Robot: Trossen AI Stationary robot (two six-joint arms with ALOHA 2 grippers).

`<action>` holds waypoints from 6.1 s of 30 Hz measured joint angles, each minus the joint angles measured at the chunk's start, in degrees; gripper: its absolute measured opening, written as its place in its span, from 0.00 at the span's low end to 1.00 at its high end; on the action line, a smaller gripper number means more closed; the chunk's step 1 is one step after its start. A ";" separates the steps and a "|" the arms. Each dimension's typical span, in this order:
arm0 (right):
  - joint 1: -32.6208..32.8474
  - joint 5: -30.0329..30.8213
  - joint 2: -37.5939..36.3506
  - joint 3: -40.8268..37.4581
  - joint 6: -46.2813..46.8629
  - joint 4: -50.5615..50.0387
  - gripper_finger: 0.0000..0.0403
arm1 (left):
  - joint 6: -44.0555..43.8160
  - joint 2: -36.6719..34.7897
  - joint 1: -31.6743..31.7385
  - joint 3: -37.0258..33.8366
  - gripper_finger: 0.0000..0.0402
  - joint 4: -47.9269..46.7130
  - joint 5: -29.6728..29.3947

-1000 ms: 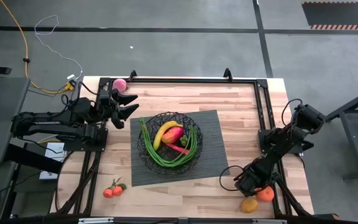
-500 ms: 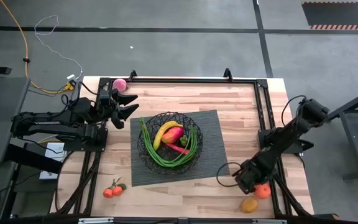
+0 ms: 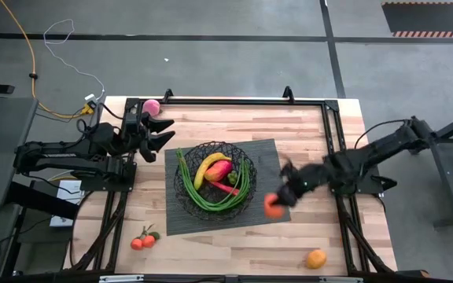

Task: Build produce basket
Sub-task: Put the orange into the black mesh basket, then put the yellow lemon into the black mesh basket

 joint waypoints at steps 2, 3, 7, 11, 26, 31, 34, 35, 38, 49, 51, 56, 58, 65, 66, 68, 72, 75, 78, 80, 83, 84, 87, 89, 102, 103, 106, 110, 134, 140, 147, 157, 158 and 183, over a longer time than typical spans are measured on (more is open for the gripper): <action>-5.20 0.21 -0.09 -0.02 -6.00 6.09 0.72 | -1.30 0.00 0.00 0.00 0.64 1.30 1.42; -7.73 0.23 -0.08 -0.02 -9.07 9.51 0.72 | -1.88 0.00 0.00 0.00 0.64 1.82 2.03; -16.39 0.29 0.37 -0.02 -20.37 23.31 0.72 | -4.36 0.00 0.00 0.00 0.64 4.02 2.66; -22.27 0.29 0.33 0.00 -29.07 34.94 0.72 | -4.65 0.15 0.00 0.95 0.64 4.31 2.66; -26.94 0.11 0.35 5.97 -42.56 36.64 0.72 | 6.34 5.11 0.00 8.11 0.64 1.91 6.96; -26.92 -1.29 0.37 5.97 -41.74 36.25 0.72 | 6.34 5.09 0.00 8.11 0.64 1.94 8.03; -26.90 -1.35 0.37 5.97 -40.89 36.16 0.72 | 6.34 5.09 0.00 8.11 0.64 1.95 8.03; -26.90 -1.37 0.37 5.97 -40.30 36.13 0.72 | 6.34 5.09 0.00 8.11 0.64 1.95 8.03; -26.90 -1.35 0.37 5.97 -39.89 34.70 0.72 | 5.94 5.09 0.00 8.11 0.64 1.95 8.03; -23.30 -4.49 14.54 8.36 -34.03 30.36 0.72 | 5.88 5.09 0.00 8.11 0.64 1.96 8.03; -22.18 -5.90 19.14 9.70 -34.02 30.21 0.72 | 5.88 5.11 -0.01 8.12 0.64 1.95 8.03; -20.25 -9.98 30.22 13.67 -34.00 30.21 0.72 | 5.88 5.16 0.00 8.13 0.64 0.77 8.03; -19.86 -11.82 34.20 15.33 -33.93 29.82 0.72 | 5.88 5.16 -0.02 8.13 0.64 0.68 8.03; -19.04 -18.08 44.71 21.62 -33.95 25.45 0.72 | 5.88 5.16 0.00 8.15 0.64 0.68 8.04; -18.87 -18.72 45.68 22.15 -33.95 25.42 0.72 | 5.88 5.16 0.00 8.15 0.64 0.68 8.06; -18.28 -19.01 46.92 22.53 -34.35 25.04 0.72 | 5.88 5.16 -0.02 8.15 0.64 0.68 8.03; -17.10 -15.69 48.19 22.66 -36.38 22.64 0.72 | 5.88 5.16 -0.02 8.15 0.64 0.68 8.03; -16.49 -14.20 48.17 22.82 -38.11 20.72 0.72 | 5.89 5.16 -0.02 8.15 0.64 0.68 8.05; -16.06 -14.22 48.38 22.67 -40.17 20.01 0.72 | 5.90 5.16 -0.02 8.15 0.64 0.68 8.04; -15.87 -14.20 48.39 22.62 -39.58 20.12 0.72 | 5.90 5.16 -0.02 8.15 0.64 0.67 8.06; -15.84 -13.80 48.37 22.62 -37.00 19.36 0.72 | 5.90 5.16 -0.02 8.15 0.64 0.68 8.08; -15.84 -13.43 48.37 22.62 -36.87 19.14 0.72 | 5.90 5.16 -0.02 8.15 0.64 0.68 8.08; -15.90 -11.82 48.37 22.62 -38.59 18.69 0.72 | 5.90 5.16 -0.02 8.15 0.64 0.68 8.08; -15.88 -10.69 48.35 22.62 -38.91 18.82 0.72 | 5.90 5.16 -0.02 8.14 0.64 0.68 8.08; -15.88 -11.27 48.33 23.77 -39.31 17.68 0.87 | 5.90 5.16 -0.02 8.15 0.64 0.68 8.06; -15.88 -11.26 48.33 24.36 -40.31 17.04 0.90 | 5.90 5.16 -0.02 8.15 0.64 0.68 8.06; -16.42 -11.26 48.30 26.94 -44.04 13.24 0.98 | 5.91 5.16 0.00 8.14 0.64 0.68 8.03; -18.47 -12.99 48.22 31.99 -48.06 3.91 0.94 | 5.90 5.16 0.00 8.15 0.64 0.68 7.92; -23.74 -7.27 10.30 1.93 -39.60 22.72 0.92 | 5.92 5.16 0.00 8.15 0.64 0.31 6.18; -23.78 -1.81 3.00 -6.63 -36.90 43.72 0.92 | 5.93 5.16 0.00 8.15 0.64 0.22 6.20; -23.78 -1.15 0.96 -6.61 -38.95 49.29 0.92 | 5.90 5.16 0.00 8.15 0.64 -0.27 6.59; -23.78 -1.15 0.98 -5.73 -38.59 49.36 0.92 | 7.38 5.16 0.00 8.15 0.64 -0.30 6.21; -23.75 -1.15 0.98 -5.73 -38.57 49.30 0.92 | 7.40 5.16 0.00 8.15 0.64 -0.32 6.20; -23.75 -1.17 1.03 -5.68 -38.56 49.16 0.92 | 7.40 5.16 0.00 8.15 0.64 -0.21 6.70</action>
